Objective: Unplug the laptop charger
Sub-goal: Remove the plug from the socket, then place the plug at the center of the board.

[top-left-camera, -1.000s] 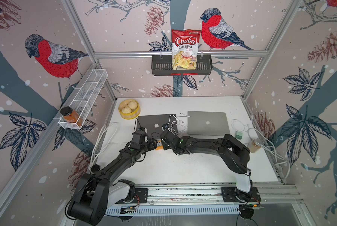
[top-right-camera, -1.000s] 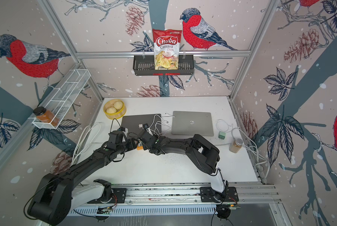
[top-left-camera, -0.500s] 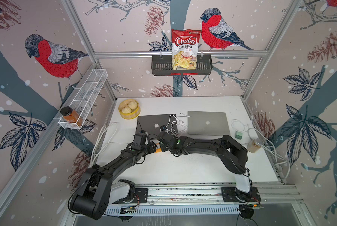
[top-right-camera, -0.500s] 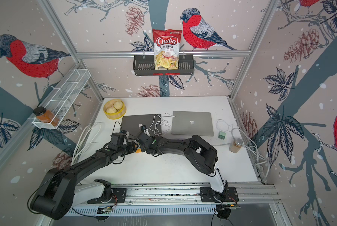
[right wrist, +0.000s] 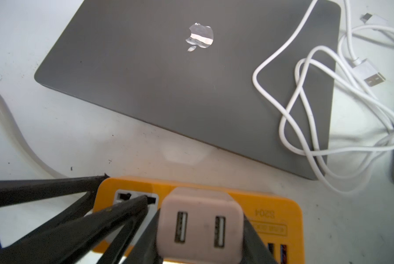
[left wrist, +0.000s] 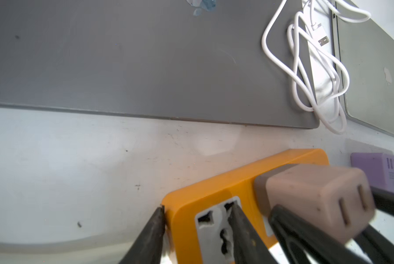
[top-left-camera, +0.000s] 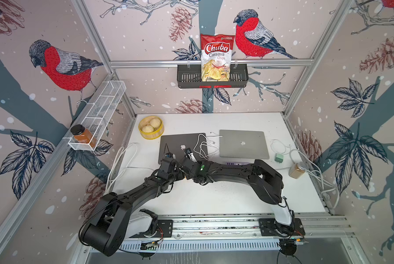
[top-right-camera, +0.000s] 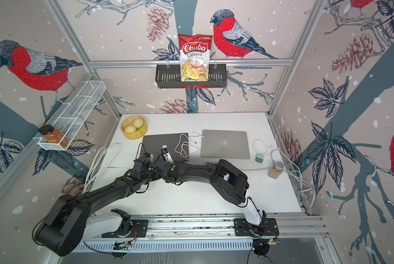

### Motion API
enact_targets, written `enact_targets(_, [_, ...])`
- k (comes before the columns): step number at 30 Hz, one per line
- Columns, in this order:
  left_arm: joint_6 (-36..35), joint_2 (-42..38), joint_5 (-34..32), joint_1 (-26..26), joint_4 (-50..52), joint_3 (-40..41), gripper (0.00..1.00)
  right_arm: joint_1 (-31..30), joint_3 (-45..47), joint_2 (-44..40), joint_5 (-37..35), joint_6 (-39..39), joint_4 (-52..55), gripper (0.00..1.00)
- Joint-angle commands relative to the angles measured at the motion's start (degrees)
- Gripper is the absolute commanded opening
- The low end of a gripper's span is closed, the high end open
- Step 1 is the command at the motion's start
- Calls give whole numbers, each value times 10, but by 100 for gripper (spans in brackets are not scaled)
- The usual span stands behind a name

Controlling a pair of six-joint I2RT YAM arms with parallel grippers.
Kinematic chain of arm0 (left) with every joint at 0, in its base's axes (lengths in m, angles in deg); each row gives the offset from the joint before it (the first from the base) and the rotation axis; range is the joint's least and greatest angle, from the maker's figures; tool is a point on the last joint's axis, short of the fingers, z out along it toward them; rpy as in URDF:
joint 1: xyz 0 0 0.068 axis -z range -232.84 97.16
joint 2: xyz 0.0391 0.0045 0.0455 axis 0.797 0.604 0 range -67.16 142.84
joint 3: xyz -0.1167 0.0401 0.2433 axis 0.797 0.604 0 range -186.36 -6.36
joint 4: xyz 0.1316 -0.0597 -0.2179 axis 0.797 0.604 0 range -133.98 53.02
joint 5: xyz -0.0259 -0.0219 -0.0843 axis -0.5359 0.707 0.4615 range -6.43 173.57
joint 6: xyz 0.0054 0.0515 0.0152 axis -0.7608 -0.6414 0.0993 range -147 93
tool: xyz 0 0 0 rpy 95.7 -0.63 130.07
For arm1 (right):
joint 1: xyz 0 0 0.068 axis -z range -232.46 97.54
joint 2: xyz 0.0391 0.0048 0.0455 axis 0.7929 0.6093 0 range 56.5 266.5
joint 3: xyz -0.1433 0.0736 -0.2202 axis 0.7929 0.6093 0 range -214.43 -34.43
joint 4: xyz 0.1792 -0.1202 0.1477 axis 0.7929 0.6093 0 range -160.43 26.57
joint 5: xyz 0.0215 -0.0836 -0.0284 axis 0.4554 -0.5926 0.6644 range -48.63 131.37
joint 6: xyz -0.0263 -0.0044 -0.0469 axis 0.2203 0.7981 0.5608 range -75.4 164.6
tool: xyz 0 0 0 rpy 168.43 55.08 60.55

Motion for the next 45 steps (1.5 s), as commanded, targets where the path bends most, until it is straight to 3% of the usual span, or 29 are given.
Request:
enact_targets(1, [9,8,-23,5,88,8,46,-9,-11,-7,7,1,-15,37])
enact_targets(12, [27,-11,-31,5,98,24,46,3,16,-39,29,1,-20,37])
enact_targets(22, [25,-16,-43,5,111,3,47,37,83,-155,20,23,60,38])
enact_targets(27, [23,-41,-40,5,104,-2,47,94,141,-201,147,38,120,38])
enact_targets(35, [-11,-193,-68,4,106,-18,53,139,189,-198,282,43,152,38])
enact_targets(45, [-47,-204,-94,-2,112,-48,59,189,145,-106,324,87,189,40])
